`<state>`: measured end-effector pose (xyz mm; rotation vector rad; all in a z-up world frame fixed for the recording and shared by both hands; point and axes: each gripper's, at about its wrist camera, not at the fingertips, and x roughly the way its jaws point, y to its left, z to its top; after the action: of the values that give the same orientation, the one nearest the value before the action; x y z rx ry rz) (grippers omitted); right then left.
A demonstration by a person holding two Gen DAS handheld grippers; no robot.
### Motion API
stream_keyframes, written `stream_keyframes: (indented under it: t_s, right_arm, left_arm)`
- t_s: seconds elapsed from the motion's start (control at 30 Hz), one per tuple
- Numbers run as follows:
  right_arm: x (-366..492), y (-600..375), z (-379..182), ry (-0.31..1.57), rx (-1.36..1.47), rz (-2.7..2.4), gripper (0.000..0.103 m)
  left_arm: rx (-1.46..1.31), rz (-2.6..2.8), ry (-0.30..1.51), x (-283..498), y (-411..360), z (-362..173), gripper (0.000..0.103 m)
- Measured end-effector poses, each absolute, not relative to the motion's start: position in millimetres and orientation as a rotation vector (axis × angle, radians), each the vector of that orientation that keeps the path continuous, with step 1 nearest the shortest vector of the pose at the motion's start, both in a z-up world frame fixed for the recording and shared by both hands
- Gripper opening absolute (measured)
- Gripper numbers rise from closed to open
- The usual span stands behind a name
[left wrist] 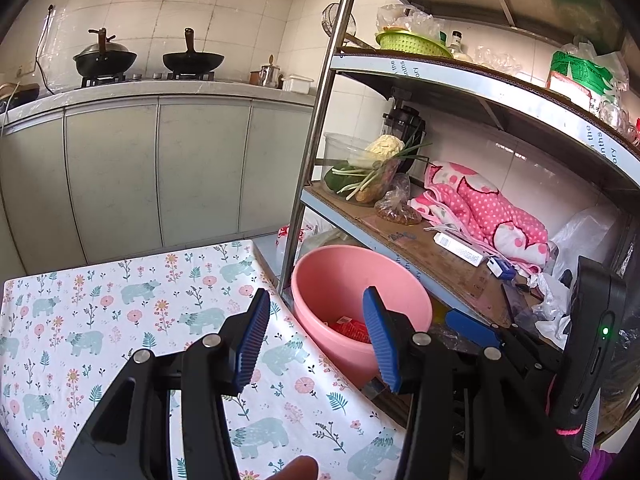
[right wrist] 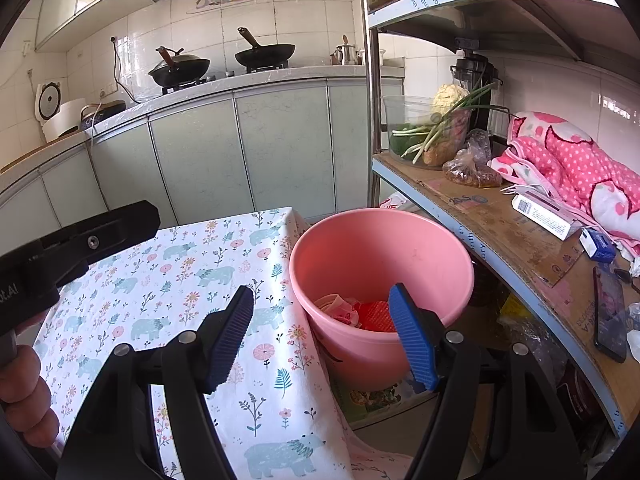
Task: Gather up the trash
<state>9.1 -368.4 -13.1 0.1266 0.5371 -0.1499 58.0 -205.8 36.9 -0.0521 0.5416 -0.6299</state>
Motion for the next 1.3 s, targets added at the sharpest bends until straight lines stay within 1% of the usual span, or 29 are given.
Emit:
stream_keyframes:
  t_s: [1.3]
  right_arm:
    - [13.4, -360.7, -24.5, 0.569, 0.120, -0.133, 0.071]
  left_arm:
    - [-0.039, -0.634, 0.556, 58.1, -203.8, 28.6, 0.048]
